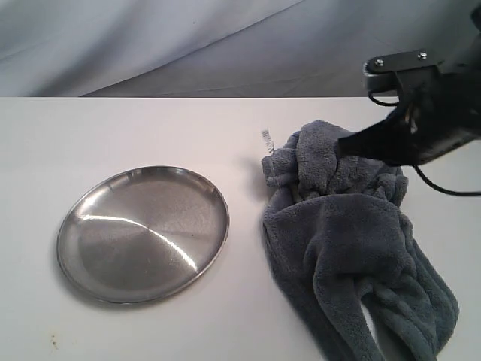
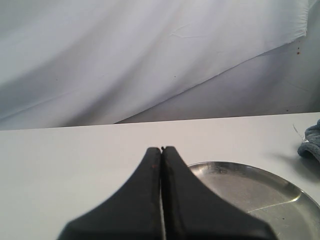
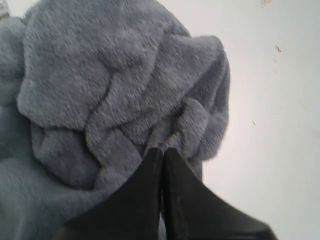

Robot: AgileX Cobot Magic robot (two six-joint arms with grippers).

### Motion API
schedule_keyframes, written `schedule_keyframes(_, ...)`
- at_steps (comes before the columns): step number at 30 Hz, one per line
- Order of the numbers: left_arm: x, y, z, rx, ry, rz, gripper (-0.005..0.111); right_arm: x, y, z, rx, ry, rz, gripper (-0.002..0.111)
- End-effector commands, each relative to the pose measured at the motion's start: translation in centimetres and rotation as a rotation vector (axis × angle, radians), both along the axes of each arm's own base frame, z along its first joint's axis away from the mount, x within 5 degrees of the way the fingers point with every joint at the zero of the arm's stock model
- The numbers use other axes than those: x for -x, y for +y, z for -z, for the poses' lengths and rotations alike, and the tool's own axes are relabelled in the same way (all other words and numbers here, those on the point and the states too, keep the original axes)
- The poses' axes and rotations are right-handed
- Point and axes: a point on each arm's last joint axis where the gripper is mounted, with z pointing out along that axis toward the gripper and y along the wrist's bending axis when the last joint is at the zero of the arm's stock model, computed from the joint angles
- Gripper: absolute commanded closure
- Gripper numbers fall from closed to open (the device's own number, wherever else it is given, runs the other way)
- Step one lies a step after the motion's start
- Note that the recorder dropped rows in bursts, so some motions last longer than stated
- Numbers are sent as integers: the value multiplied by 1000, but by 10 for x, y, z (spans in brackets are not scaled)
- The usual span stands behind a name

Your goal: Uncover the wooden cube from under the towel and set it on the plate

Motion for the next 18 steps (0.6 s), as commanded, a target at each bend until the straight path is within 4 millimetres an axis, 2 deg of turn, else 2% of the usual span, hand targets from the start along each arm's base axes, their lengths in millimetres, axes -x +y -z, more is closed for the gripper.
schedule_keyframes(1,0,0,1,4,-1,5,107,-38,25,7,-28,77,2,108)
schedule_keyframes(5,0,0,1,4,-1,5,107,-62,55,7,-83,135,-30,108)
schedule_keyframes(9,0,0,1,4,-1,5,107,-69,90,-1,-134,134,-99,108)
schedule_keyframes(13,0,0,1,4,-1,5,107,-62,133,-9,-197,148,-236,108)
schedule_keyframes(18,0,0,1,4,-1,5,107,-37,179,-12,-258,193,-431,108)
